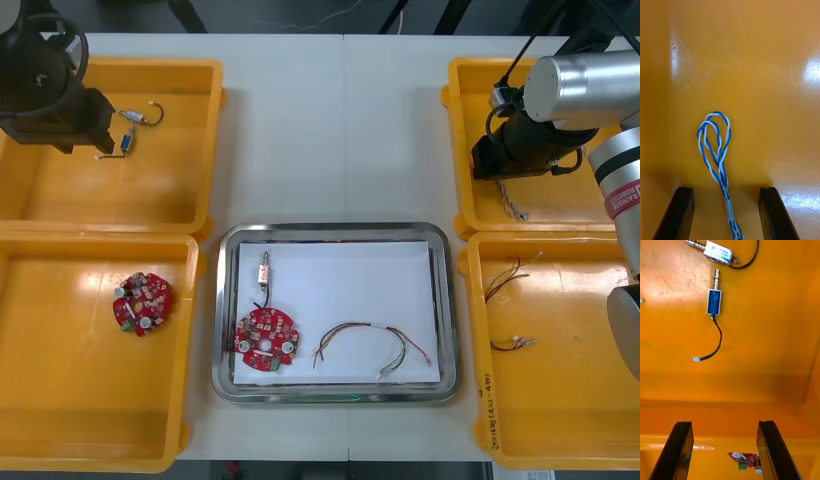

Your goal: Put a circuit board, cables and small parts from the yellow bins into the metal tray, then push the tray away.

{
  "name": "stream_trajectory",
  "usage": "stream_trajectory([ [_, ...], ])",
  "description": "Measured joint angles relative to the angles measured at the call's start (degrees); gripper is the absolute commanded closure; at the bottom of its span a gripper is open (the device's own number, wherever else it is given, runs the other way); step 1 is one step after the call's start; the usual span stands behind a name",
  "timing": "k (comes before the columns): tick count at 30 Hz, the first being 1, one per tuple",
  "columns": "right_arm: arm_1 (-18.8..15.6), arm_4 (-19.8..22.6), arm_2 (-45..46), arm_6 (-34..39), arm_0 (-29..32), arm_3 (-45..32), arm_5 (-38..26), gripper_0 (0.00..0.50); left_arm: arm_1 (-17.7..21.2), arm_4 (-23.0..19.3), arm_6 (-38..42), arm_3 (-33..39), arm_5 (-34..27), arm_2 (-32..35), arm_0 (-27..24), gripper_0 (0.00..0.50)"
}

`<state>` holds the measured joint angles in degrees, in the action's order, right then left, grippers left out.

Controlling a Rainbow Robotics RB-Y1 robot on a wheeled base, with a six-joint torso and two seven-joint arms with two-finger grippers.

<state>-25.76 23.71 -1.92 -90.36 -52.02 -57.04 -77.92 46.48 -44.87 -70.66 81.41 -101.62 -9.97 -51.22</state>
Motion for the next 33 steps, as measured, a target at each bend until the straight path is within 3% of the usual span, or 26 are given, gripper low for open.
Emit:
stream_trajectory([
  [11,0.0,0.4,0.0,0.0,0.5,-0.1,2.1,0.012,0.0,1.3,-2.5,-11.2,8.3,0.0,-2.9,0.0],
  [12,0.0,0.5,0.0,0.0,0.5,-0.1,2.4,0.122,0.0,1.4,-3.6,-12.2,8.9,0.0,-3.3,0.0],
  [13,0.0,0.5,0.0,0.0,0.5,-0.1,2.5,0.267,0.0,1.5,-5.0,-13.1,9.5,0.0,-3.6,0.0],
  [16,0.0,0.9,0.0,0.0,0.5,-0.2,2.7,0.366,-0.1,1.8,-9.5,-15.6,11.6,0.0,-4.6,0.0],
  [19,0.0,1.0,0.0,0.0,0.6,-0.2,2.7,0.422,-0.4,2.3,-11.2,-17.7,13.5,0.0,-5.6,0.0],
  [25,0.0,1.2,0.0,0.0,0.6,-0.2,2.7,0.48,-1.8,3.7,-11.2,-21.9,18.2,0.0,-7.4,0.0],
  [33,-0.2,1.4,0.0,0.0,0.8,-1.6,-0.1,0.5,-4.7,4.6,-11.2,-26.4,24.4,0.1,-7.7,0.0],
])
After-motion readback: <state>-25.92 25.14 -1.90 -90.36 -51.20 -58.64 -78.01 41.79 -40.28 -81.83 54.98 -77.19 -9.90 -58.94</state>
